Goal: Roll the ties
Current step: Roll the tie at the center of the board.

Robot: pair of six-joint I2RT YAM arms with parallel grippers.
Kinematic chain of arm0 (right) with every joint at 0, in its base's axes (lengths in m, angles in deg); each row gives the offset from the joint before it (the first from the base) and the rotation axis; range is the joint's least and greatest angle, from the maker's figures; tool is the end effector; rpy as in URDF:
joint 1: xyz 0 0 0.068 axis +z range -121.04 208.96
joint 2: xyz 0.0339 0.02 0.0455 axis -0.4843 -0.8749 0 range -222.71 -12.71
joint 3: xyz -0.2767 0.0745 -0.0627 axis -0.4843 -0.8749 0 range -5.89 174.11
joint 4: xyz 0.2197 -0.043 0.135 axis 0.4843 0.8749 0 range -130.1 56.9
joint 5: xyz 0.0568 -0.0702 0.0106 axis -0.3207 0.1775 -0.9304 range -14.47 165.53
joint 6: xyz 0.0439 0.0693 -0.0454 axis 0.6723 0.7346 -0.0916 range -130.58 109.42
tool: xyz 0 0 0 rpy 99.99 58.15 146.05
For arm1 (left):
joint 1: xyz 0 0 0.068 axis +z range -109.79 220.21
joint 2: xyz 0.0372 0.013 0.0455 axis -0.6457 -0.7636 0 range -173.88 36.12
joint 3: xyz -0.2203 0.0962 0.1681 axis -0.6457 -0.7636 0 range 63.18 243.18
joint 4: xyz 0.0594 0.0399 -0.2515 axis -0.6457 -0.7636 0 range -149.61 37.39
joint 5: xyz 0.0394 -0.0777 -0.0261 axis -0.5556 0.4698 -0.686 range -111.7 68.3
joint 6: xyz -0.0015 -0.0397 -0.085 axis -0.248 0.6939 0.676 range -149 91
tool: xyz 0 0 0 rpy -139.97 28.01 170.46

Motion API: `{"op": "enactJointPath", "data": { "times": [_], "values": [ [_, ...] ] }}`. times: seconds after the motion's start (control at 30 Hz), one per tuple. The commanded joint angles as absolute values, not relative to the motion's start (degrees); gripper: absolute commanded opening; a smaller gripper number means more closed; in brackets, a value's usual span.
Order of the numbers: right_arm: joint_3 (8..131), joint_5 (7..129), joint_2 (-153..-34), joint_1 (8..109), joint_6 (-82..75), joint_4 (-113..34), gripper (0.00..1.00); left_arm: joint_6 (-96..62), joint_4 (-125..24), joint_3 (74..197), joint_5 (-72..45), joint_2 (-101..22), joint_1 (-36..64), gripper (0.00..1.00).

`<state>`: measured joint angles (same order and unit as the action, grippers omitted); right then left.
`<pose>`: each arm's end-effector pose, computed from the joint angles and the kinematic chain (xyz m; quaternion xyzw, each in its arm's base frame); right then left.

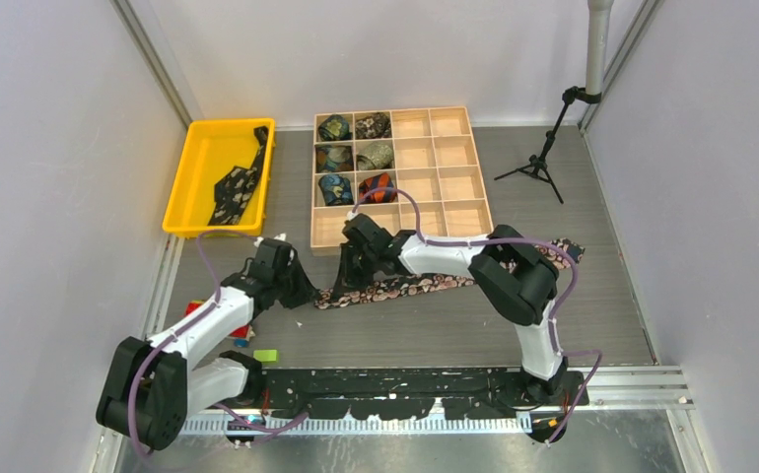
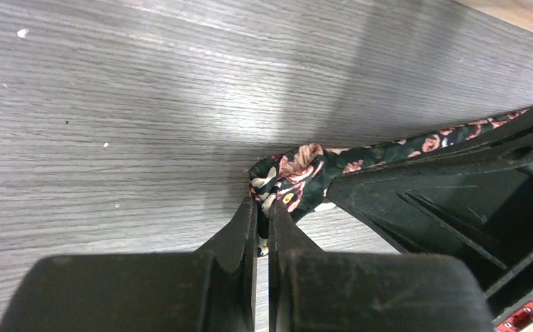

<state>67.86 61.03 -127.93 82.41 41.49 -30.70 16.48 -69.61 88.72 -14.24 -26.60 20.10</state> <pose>0.2589 0.3847 0.1333 -0.0535 0.9341 0.3365 0.1064 0.1965 -0.0836 0.1386 -0.1889 0.9307 -0.2183 0.2245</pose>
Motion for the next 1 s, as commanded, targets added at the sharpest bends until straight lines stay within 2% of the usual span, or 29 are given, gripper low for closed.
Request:
{"op": "enactJointPath", "data": {
  "times": [0.0,0.3,0.97],
  "values": [
    [69.83,63.65,-120.51,82.31,38.68,-28.07,0.11,11.44,-77.07,95.37,-13.09,-26.05,20.35,0.0],
    [71.87,64.02,-119.7,83.19,38.43,-25.84,0.12,7.02,-87.81,103.38,-14.91,-26.73,20.22,0.0],
    [75.92,63.18,-128.82,86.98,41.47,-28.62,0.11,3.59,-95.63,109.76,-11.68,-29.08,20.26,0.0]
  ]
}}
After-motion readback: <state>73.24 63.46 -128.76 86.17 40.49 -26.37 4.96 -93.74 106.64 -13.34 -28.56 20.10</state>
